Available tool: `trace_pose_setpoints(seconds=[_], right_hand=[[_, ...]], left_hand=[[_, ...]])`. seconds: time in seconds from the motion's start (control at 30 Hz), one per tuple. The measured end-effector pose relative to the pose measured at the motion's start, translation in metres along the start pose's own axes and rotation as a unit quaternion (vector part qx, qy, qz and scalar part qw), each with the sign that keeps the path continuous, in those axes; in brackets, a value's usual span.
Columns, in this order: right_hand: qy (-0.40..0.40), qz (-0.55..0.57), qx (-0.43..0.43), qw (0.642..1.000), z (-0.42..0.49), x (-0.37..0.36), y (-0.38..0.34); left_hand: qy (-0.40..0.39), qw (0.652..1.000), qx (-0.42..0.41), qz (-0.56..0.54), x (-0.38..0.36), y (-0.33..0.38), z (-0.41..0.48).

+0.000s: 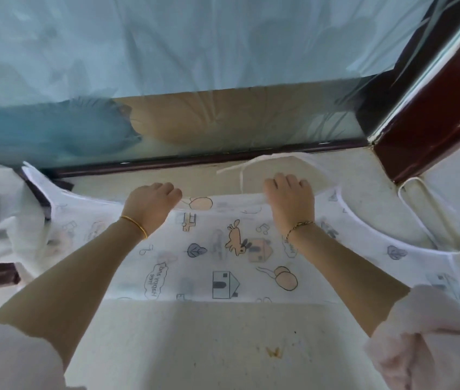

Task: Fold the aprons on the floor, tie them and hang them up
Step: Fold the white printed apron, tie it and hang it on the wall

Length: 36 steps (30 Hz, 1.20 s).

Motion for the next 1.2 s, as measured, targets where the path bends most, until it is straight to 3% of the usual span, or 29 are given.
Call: trace_pose_setpoints(seconds=[0.13,0.23,0.37,0.5,0.7,0.9,1.03,1.2], right_hand=[[-0.057,0.029,0.012,0.998,-0.067,-0.010,-0.021],[-0.172,-0.008,-0.027,0.985,-0.101,-0.017,-0.032],[-0.327,0.004,-0.079,0.942,-0.135,-0.038,-0.038],[-0.411,-0.010,-0.116,0.904,-0.150,-0.051,-0.045],[-0.385,-0.043,-0.141,0.911,-0.159,-0.047,-0.055],[-0.366,0.118,-0.004,0.923,-0.159,-0.056,-0.095],[-0.341,0.186,-0.053,0.920,-0.153,-0.062,-0.111],[-0.355,0.152,-0.111,0.916,-0.143,-0.077,-0.118]], left_hand=[[-0.039,0.995,-0.085,0.021,-0.004,0.028,-0.055],[-0.068,0.989,-0.127,0.027,-0.017,0.045,-0.088],[-0.130,0.984,-0.118,0.034,-0.037,0.059,-0.123],[-0.217,0.972,-0.077,0.046,-0.047,0.068,-0.145],[-0.253,0.964,-0.064,0.041,-0.047,0.078,-0.152],[-0.265,0.961,-0.082,0.016,-0.039,0.100,-0.155],[-0.254,0.962,-0.094,0.016,-0.037,0.116,-0.161],[-0.243,0.969,-0.023,0.029,-0.042,0.090,-0.174]])
Point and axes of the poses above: each hand's wrist, its own z-axis towards the middle knuckle, its own x-axis out of the back of the hand, y = z × x, the point moved 4 cm from there along z, towards the middle knuckle, and after that the axes turned 15 degrees about z, right-handed, at the moved point
